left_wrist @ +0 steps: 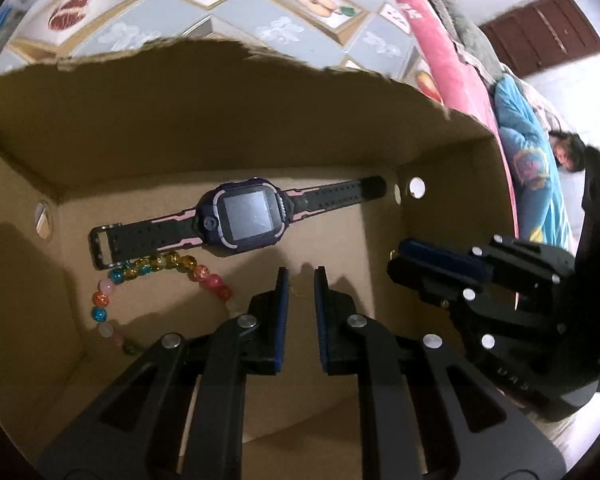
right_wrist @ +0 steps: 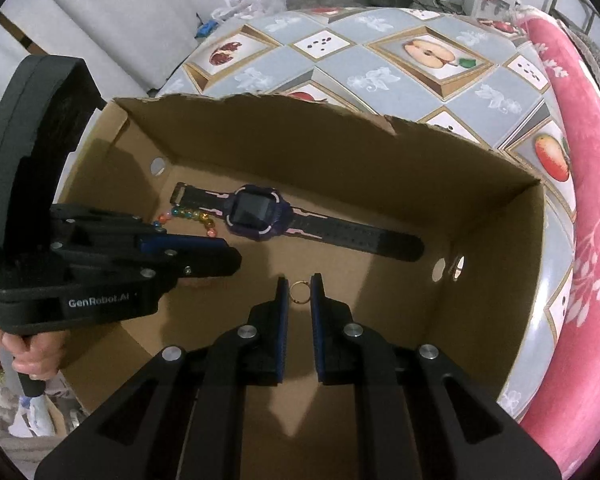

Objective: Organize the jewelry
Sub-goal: 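Open both tools to drop the gold rings into the box, then withdraw both open tools from the box back over the table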

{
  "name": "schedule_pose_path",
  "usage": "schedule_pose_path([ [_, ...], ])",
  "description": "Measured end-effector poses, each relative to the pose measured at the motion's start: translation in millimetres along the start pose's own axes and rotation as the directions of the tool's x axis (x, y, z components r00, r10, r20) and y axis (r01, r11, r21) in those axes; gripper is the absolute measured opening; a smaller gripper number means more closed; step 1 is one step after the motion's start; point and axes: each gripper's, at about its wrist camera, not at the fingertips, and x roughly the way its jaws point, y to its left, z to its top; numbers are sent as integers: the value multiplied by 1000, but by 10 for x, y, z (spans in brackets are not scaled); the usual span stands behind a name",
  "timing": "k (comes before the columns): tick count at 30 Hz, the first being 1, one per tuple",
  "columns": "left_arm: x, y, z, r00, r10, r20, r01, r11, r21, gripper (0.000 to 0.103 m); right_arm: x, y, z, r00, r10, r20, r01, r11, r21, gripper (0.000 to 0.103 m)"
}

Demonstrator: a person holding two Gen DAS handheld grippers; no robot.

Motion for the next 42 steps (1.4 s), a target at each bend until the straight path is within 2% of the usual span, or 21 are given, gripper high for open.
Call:
schedule_pose_path([
  [2,11,17,13,1000,1,5,-1,1000,-17,30,15,-5,22,1000,4,3,-4,1000,2,11],
  [4,-7,1,-1,1000,-12,14,12,1000,-15,36,8,-8,16,1000,7,10,-7,1000,6,11],
  [16,-250,-18,-38,995,-21,99,23,1000,-15,37,-123,-92,-44,998,34,44,-36,998,47,12],
  [21,-559,-112,-189,985,-27,173,21,999,37,37,-386,-123,-116,991,73,111,-80,995,64,12],
  [22,-679,-143,-257,979,-29,203,18,998,58,37,-504,-121,-167,986,89,138,-99,993,65,16],
  [23,-774,-153,-314,974,-34,224,18,997,73,37,-586,-116,-206,983,94,156,-105,992,65,25],
  [25,-988,-194,-469,960,-54,274,25,994,106,37,-857,-89,-368,969,102,223,-117,992,56,31],
  [27,-1301,-252,-768,930,-81,357,20,985,172,40,-1089,-67,-538,952,113,284,-130,991,41,33],
  [28,-1391,-276,-878,918,-86,386,10,981,194,44,-1253,-51,-692,936,125,329,-143,989,31,35],
  [30,-1632,-341,-1256,874,-96,477,-35,965,259,50,-1476,-29,-958,907,140,396,-161,987,20,38],
  [32,-1747,-370,-1594,841,-108,529,-69,951,303,56,-1646,1,-1270,879,148,453,-168,986,4,40],
  [34,-1770,-362,-1963,824,-126,553,-81,939,334,57,-1711,27,-1549,862,151,484,-170,986,-6,41],
  [35,-1738,-344,-2103,826,-131,548,-77,937,340,57,-1696,34,-1739,856,149,494,-173,985,3,41],
  [37,-1655,-299,-2305,831,-119,543,-79,942,326,57,-1572,34,-2030,863,149,483,-188,982,33,41],
  [38,-1548,-264,-2424,842,-102,530,-82,947,311,57,-1505,29,-2105,868,142,476,-188,981,49,41],
  [40,-1371,-214,-2553,857,-81,509,-89,949,301,57,-1276,29,-2314,890,122,440,-185,977,103,41],
  [42,-1118,-201,-2649,872,-30,489,-134,945,297,57,-972,44,-2494,912,116,394,-191,969,157,41],
])
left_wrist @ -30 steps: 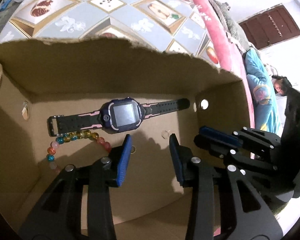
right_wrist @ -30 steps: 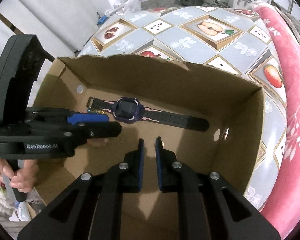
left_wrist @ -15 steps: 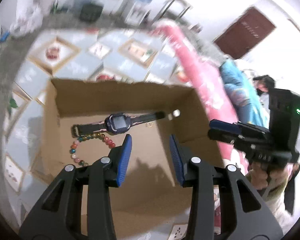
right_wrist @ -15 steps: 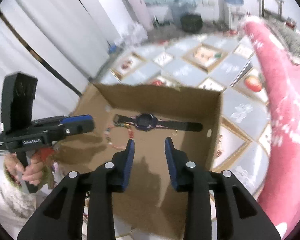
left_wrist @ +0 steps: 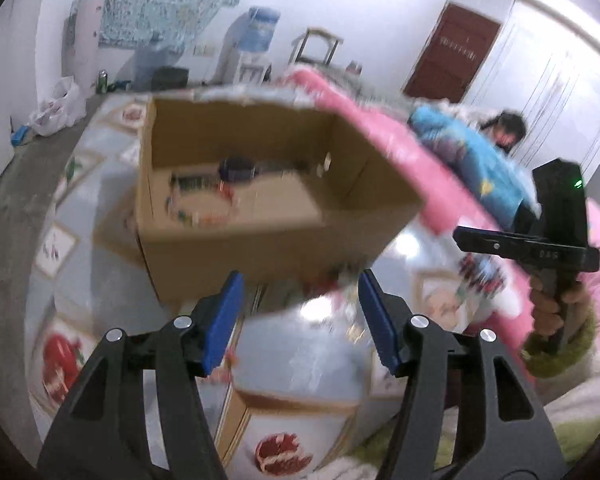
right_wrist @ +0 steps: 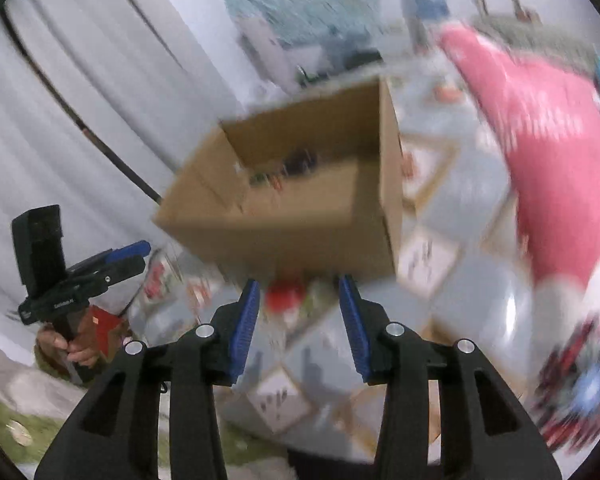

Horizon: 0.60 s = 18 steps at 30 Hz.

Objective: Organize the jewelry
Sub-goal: 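Withdraw both open tools from the box back over the table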

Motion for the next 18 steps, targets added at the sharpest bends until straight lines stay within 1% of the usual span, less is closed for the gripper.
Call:
schedule_pose_path([
  [1,111,-45,-93,999,32,-22,-32,999,23,57,114,-23,-117,1000,-8,-24,9,1000,21,41],
  [2,193,-67,-149,998,46,-36,-45,998,39,57,192,-37,-203,999,-13,-40,14,999,39,41],
  [5,429,-176,-312,995,70,-77,-62,993,100,55,461,-16,-428,996,-21,-84,26,998,61,41],
  [7,531,-235,-386,991,91,-97,-77,988,135,55,593,90,-517,994,-52,-98,54,998,14,41],
  [8,570,-271,-425,988,121,-100,-104,980,167,55,633,149,-550,993,-65,-102,64,998,-11,41],
  [10,628,-316,-489,982,160,-98,-136,967,214,54,738,287,-614,989,-97,-108,88,993,-82,41],
  [13,712,-390,-575,975,199,-101,-167,949,266,50,837,422,-679,986,-122,-117,105,984,-144,40],
  [15,759,-423,-628,971,215,-103,-177,940,291,47,890,460,-692,984,-134,-118,114,979,-166,35],
  [18,789,-481,-697,971,215,-105,-175,938,300,44,925,505,-671,981,-154,-114,129,971,-200,32],
])
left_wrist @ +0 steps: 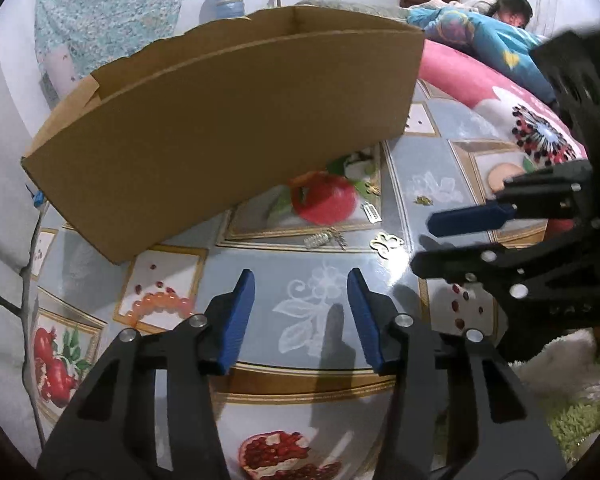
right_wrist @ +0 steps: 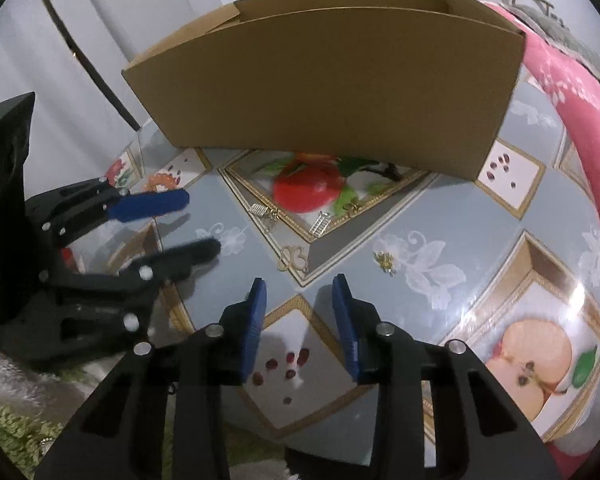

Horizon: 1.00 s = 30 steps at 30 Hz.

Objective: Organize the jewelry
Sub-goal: 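Withdraw both open tools from the box back over the table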

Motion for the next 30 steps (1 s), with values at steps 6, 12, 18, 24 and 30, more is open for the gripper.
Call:
schedule_pose_path([
  [6,57,-45,-51,1000,-9,-16,9,1000,9,31,29,67,68,999,-32,9,33,997,-71,29],
  [12,84,-45,-63,999,-31,-21,31,1000,-2,19,85,126,111,998,-57,-4,56,989,-137,27],
  [18,84,-55,-72,999,-32,-14,32,999,7,18,132,209,93,996,-89,-19,83,978,-194,19],
  [24,66,-44,-87,999,-38,-11,38,999,2,18,135,206,105,997,-64,-30,58,984,-171,6],
  [30,21,-8,-119,997,-79,-3,79,997,-11,18,132,-3,133,996,75,-48,-75,997,2,6],
])
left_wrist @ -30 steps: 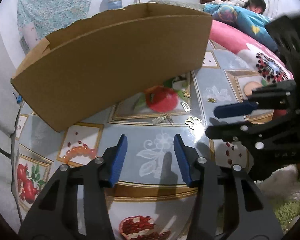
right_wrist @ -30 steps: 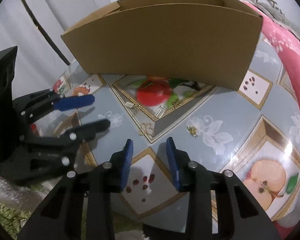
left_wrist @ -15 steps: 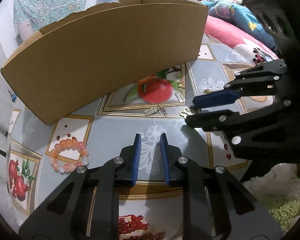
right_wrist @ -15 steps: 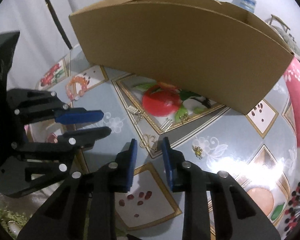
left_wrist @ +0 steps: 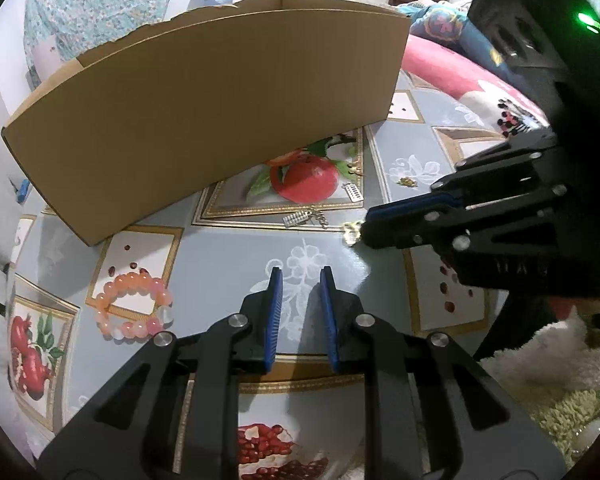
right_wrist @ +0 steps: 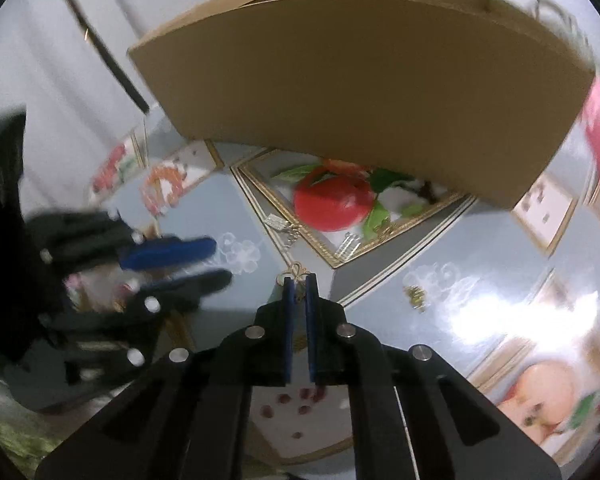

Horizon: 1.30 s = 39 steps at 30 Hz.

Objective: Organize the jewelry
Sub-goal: 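Withdraw both open tools from the box back over the table, then lower the left tool onto the gold knot-shaped charm and close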

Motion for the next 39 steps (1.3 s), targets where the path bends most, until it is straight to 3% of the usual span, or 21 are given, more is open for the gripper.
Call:
schedule_pose_path([
  [2,-15,7,-6,1000,-24,4,24,1000,-8,18,30,-105,-8,993,119,-7,-118,987,107,6],
  [4,-27,8,-12,999,-36,7,36,999,-7,18,17,-250,-44,972,234,26,-234,947,219,7],
  [7,-44,-29,-15,999,-50,11,50,999,9,19,-99,-416,-106,955,282,92,-297,909,294,7],
  [12,-13,-123,11,998,-63,7,63,997,41,33,-257,-580,-232,960,250,128,-280,894,350,8],
  [22,111,-224,90,1000,2,-5,-2,997,73,33,-219,-583,-331,968,219,123,-249,899,359,9],
  [39,159,-321,157,1000,7,-6,-6,994,105,15,-199,-544,-294,972,202,118,-231,913,335,9],
])
